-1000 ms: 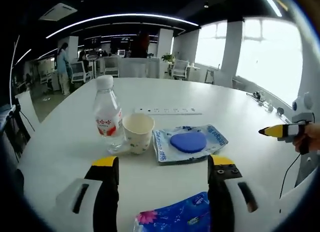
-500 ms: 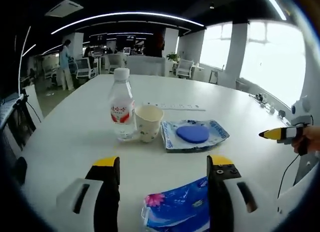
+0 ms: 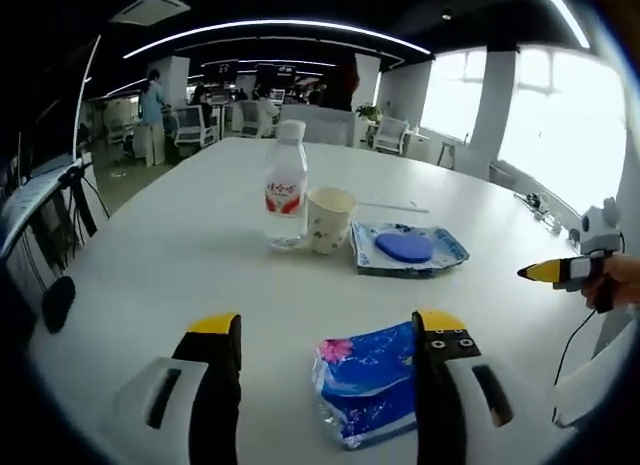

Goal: Arrange the tabletop items into an orderly group along one side of the table until the central work area is clear of visible clutter.

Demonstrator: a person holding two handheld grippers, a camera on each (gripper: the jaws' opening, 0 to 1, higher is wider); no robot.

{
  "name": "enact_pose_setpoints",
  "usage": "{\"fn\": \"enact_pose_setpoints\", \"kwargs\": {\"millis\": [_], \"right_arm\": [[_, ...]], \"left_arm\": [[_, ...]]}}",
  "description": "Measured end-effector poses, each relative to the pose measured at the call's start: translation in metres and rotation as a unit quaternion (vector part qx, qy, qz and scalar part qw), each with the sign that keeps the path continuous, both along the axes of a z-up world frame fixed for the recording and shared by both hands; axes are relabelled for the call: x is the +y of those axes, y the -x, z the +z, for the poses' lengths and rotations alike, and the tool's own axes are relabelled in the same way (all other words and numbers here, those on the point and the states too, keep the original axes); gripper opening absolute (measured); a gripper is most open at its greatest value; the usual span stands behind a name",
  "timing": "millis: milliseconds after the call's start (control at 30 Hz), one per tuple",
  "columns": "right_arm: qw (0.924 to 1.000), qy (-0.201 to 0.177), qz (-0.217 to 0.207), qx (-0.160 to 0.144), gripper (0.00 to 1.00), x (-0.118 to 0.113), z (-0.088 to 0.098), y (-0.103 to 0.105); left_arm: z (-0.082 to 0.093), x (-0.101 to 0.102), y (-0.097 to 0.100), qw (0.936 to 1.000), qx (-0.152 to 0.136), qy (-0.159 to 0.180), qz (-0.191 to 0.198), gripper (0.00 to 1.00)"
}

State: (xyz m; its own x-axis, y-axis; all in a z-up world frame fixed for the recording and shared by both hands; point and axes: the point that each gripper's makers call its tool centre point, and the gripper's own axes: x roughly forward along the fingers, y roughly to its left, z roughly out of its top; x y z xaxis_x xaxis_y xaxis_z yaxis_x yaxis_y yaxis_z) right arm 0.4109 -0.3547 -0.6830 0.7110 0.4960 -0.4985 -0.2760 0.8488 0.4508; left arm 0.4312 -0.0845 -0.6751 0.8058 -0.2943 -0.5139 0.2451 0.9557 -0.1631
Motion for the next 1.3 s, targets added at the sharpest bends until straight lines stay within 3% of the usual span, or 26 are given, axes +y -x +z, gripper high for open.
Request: {"fn": "enact_pose_setpoints", "kwargs": {"millis": [767,1033,1300], "right_arm": [[0.9994,0.0,0.034,0.006,0.45,0.036,0.0,0.007],[0.9981,0.01,0.06,0.008,0.45,0.057,-0.004,0.013],[0.9924,0.03,0.116,0.031,0.42,0.092,-0.021,0.029]], "left_arm": [[-0.015,0.019,0.024,0.9996,0.019,0.013,0.019,0.67],[-0.03,0.022,0.034,0.9989,0.043,0.019,0.01,0.62],[-0.056,0.012,0.047,0.996,0.084,0.031,-0.005,0.51]]}}
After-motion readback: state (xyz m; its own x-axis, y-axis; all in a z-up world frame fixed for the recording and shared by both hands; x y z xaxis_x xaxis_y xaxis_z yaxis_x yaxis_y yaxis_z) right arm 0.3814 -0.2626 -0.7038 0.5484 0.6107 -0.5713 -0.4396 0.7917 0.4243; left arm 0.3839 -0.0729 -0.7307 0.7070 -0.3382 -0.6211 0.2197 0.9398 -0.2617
